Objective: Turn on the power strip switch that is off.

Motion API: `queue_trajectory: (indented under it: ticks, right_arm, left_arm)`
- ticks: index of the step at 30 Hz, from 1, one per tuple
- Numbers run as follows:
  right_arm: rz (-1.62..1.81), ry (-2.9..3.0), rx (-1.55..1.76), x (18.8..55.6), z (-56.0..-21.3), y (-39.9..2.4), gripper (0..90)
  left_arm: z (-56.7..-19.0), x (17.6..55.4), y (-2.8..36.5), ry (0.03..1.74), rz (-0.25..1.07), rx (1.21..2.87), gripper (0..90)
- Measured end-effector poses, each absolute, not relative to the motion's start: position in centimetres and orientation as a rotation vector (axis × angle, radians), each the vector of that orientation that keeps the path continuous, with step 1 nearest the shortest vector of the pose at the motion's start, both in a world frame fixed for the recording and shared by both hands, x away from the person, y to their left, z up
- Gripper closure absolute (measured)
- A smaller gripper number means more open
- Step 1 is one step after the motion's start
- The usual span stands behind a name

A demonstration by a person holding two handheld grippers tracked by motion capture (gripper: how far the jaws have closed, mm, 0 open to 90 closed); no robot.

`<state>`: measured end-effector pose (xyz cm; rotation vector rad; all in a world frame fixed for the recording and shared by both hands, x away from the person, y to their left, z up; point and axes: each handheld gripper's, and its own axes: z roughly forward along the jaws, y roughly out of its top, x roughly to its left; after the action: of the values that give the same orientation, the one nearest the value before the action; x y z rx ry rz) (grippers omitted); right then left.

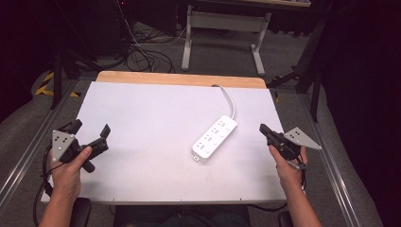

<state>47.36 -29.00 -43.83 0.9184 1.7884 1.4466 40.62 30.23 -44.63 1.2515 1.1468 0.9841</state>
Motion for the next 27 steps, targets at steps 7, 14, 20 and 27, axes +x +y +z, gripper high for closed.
queue_trajectory:
  ticks: [7,14,20,27]
  right_arm:
    - [1.436,1.851,0.954,47.7,-42.9,-28.9,90.0]
    - [1.453,1.929,0.969,48.9,-42.3,-28.1,90.0]
    - [1.486,1.961,0.956,49.7,-41.6,-26.9,90.0]
    - [1.477,2.056,0.888,50.2,-41.5,-24.6,90.0]
  left_arm:
    - [-44.6,40.6,30.2,1.146,0.983,1.255,5.0]
    - [-44.7,40.6,30.3,1.148,0.982,1.255,5.0]
    - [-44.7,40.5,30.3,1.15,0.985,1.256,4.9]
    - [-44.7,40.2,30.5,1.157,0.989,1.249,4.8]
